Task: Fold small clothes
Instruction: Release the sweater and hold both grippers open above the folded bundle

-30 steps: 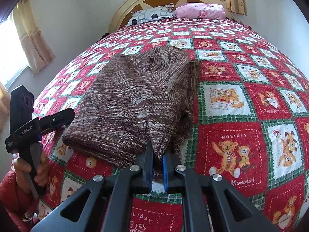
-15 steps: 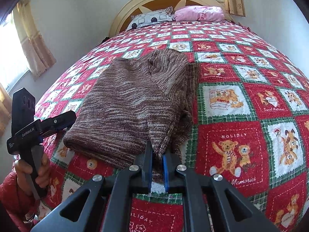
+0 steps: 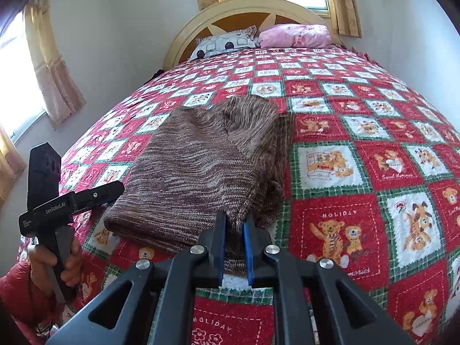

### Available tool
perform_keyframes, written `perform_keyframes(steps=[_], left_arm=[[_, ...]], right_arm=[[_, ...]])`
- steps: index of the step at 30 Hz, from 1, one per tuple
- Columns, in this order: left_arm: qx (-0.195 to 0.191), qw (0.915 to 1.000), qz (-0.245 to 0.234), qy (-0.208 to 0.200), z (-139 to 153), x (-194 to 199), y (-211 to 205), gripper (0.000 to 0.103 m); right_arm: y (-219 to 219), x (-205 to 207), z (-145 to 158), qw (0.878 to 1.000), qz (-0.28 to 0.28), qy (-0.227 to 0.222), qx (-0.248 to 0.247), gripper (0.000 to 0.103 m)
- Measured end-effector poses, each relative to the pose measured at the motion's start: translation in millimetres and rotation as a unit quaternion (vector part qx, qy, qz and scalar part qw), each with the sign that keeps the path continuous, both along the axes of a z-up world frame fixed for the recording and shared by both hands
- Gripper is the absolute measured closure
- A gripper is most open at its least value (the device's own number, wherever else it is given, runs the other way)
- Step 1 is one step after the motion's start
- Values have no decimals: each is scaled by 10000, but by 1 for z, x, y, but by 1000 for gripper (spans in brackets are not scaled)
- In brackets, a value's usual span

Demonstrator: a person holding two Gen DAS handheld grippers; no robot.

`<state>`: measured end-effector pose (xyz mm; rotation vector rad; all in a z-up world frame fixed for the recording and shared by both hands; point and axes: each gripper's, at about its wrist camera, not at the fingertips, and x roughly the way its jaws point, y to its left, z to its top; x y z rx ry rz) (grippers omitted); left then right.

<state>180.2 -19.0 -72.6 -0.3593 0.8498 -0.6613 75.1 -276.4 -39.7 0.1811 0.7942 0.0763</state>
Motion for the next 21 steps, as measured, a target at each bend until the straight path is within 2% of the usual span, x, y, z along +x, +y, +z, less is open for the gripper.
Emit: perform_keyframes(steps=[5, 6, 7, 9, 10, 21], left_arm=[[5, 10000, -4, -1, 0, 0, 0, 18], [4, 10000, -5, -1, 0, 0, 1, 18], [3, 10000, -5, -1, 0, 0, 1, 18], [1, 10000, -6, 0, 0, 0, 1, 18], [-1, 10000, -5, 0, 0, 0, 0, 18], [107, 9999, -32, -19, 0, 3, -1, 16]], right_arm=[[-4, -1, 3, 9999, -159, -21, 54, 92], [-6, -1, 3, 9998, -192, -7, 89, 88], [-8, -1, 2, 9997, -231, 10, 116, 82], [-13, -3, 3, 9992, -344, -24, 198, 50], [-15, -5, 3, 9989, -396, -76, 248, 47], [-18, -4, -1, 9980, -437, -28, 453, 46]])
